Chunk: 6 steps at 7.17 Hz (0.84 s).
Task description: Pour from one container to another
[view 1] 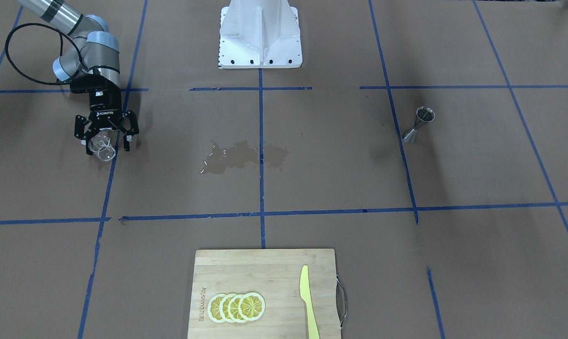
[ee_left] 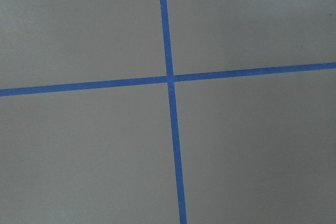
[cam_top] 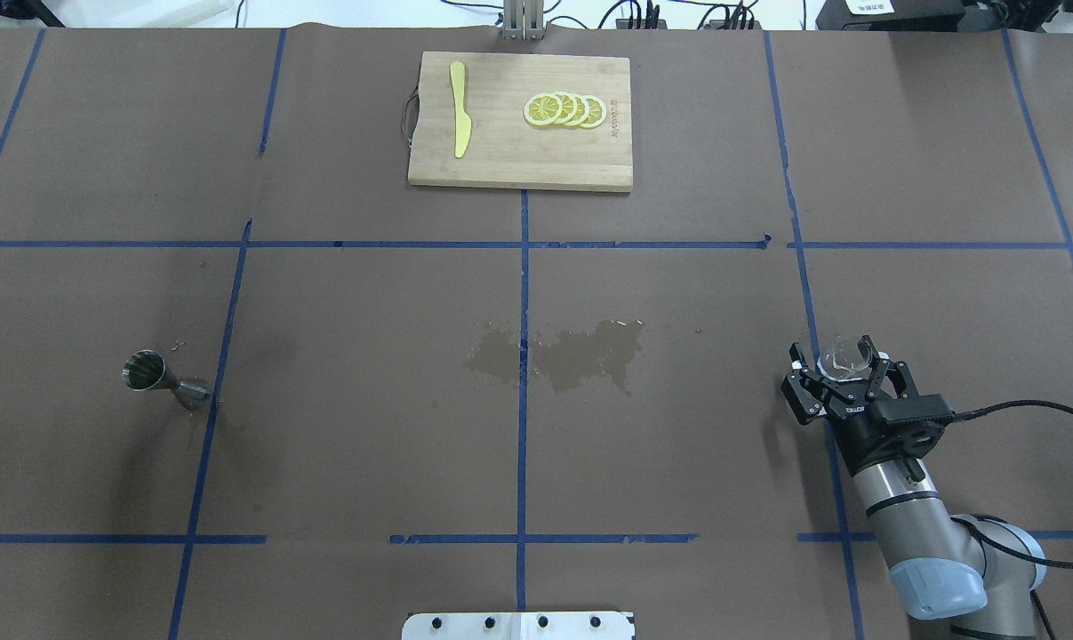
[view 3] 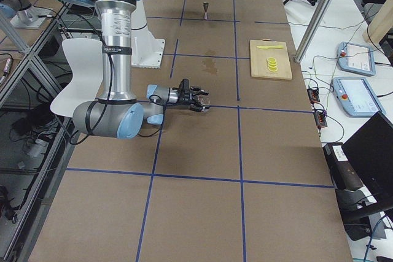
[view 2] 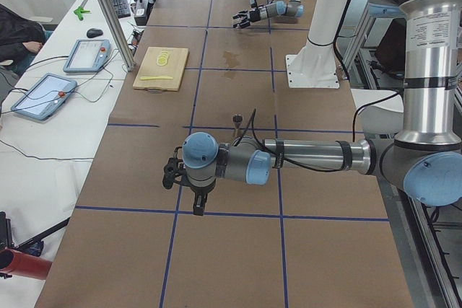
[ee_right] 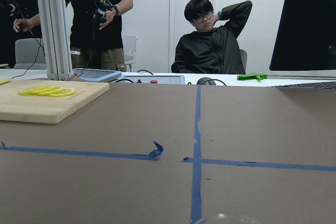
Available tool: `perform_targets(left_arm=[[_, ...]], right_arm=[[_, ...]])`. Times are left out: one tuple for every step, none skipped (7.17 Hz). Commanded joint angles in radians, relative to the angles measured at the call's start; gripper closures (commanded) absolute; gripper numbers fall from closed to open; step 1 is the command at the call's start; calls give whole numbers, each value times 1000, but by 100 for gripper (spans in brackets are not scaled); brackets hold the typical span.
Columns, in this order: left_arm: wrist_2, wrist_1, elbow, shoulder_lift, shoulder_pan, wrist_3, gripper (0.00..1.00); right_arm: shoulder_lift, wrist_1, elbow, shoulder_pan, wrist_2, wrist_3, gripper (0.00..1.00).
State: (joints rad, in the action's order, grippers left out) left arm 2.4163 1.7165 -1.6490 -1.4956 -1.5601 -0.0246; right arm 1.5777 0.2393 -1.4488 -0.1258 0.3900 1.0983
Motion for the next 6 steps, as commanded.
perform_targets(left_arm=[[1,0,-2,-2,0,0,0],[1,-2,0,-5,0,-1,0],[1,0,2,-8,0,0,0],[1,0,3,-9,0,0,0],[1,0,3,-9,0,0,0],[1,0,2,-9,0,0,0]], right_arm=[[14,0,8,-3,1,-5,0],[15,0,13,-5,1,-11,0],[16,0,13,-6,1,-12,0],[16,-2,11,-6,1,-11,0],[16,-2,1,-9,1,-11,0],[16,-2,-11,-21,1,-14,0]])
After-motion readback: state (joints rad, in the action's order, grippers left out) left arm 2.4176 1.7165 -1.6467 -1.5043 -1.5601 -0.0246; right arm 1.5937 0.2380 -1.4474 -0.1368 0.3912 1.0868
